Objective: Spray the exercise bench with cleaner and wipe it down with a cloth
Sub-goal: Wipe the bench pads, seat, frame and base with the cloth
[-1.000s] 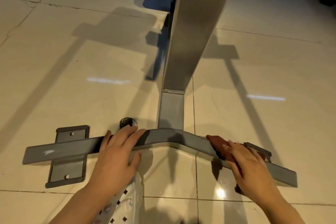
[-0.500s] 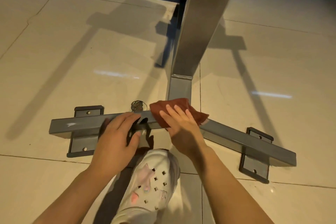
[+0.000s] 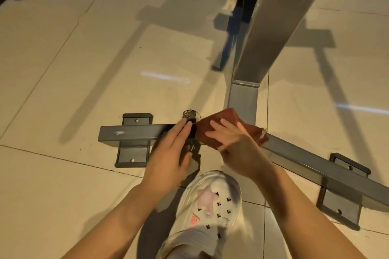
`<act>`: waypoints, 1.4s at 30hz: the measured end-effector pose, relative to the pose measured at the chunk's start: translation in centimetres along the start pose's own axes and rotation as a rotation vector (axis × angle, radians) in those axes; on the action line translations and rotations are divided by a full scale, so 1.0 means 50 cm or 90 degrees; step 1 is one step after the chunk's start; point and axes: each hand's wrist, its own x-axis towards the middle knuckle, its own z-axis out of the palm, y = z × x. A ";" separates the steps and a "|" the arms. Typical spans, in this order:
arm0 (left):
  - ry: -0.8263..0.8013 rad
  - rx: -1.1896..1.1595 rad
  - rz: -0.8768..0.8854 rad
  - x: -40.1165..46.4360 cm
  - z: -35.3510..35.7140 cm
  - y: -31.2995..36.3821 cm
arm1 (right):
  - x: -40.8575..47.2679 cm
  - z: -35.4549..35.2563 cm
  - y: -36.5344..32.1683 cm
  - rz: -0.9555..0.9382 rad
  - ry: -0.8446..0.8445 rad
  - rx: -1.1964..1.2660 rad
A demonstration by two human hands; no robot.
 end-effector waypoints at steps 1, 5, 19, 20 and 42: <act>-0.013 -0.003 -0.007 0.000 -0.006 -0.008 | 0.032 0.009 -0.029 -0.023 -0.042 -0.004; 0.015 0.118 0.021 0.024 -0.044 -0.071 | 0.121 0.018 -0.109 -0.060 -0.134 0.007; 0.073 -0.109 0.016 0.149 -0.109 0.039 | 0.056 -0.063 -0.072 0.121 0.356 -0.094; 0.084 -0.097 0.040 0.166 -0.121 0.055 | 0.051 -0.084 -0.062 0.126 0.360 -0.107; -0.109 0.326 0.280 0.124 0.013 -0.015 | -0.026 0.036 0.008 0.087 0.273 0.046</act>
